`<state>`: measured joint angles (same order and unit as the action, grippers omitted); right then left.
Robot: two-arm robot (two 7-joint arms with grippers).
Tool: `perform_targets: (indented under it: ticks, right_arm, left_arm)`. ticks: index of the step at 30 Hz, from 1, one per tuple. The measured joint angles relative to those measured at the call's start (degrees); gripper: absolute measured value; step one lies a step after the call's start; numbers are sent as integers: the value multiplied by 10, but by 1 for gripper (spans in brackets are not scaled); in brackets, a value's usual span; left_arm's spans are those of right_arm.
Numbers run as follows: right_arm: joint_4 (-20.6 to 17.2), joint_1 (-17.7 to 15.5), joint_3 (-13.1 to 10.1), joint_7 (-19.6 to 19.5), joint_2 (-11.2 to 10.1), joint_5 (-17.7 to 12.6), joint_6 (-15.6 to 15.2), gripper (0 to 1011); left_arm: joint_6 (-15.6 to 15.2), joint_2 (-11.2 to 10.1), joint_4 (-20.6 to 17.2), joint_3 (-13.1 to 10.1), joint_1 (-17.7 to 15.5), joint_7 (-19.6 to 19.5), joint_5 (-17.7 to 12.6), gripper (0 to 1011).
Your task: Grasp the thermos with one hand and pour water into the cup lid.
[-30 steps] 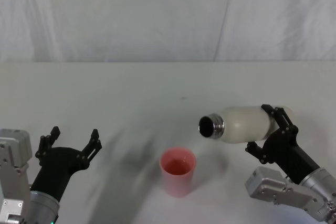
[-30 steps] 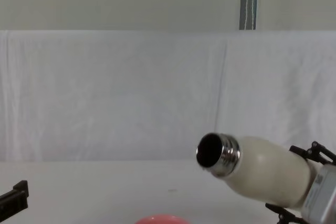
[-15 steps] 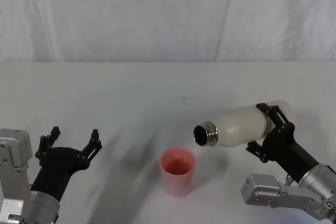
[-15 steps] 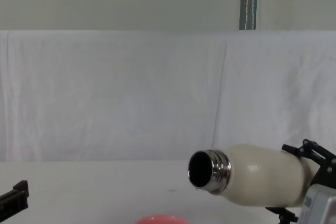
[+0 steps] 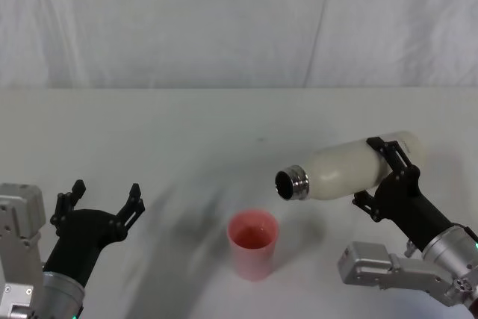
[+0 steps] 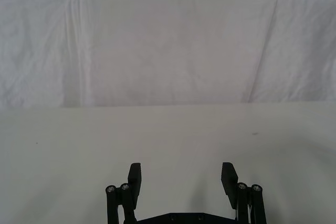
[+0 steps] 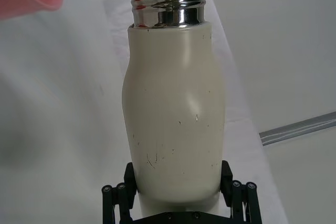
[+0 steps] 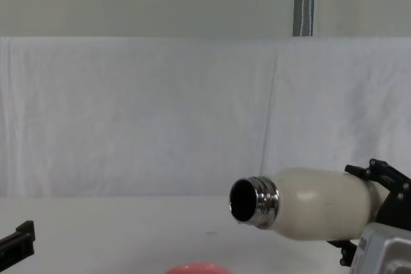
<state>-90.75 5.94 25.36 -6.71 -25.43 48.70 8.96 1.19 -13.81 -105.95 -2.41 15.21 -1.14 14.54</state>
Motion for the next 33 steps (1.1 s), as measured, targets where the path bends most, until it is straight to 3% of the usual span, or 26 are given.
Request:
perform_targets:
  ticks: [33]
  right_arm:
    - [22,26,32,-20,2,19,9,953]
  left_arm:
    - [0,0,0,0,0,0,0,1001]
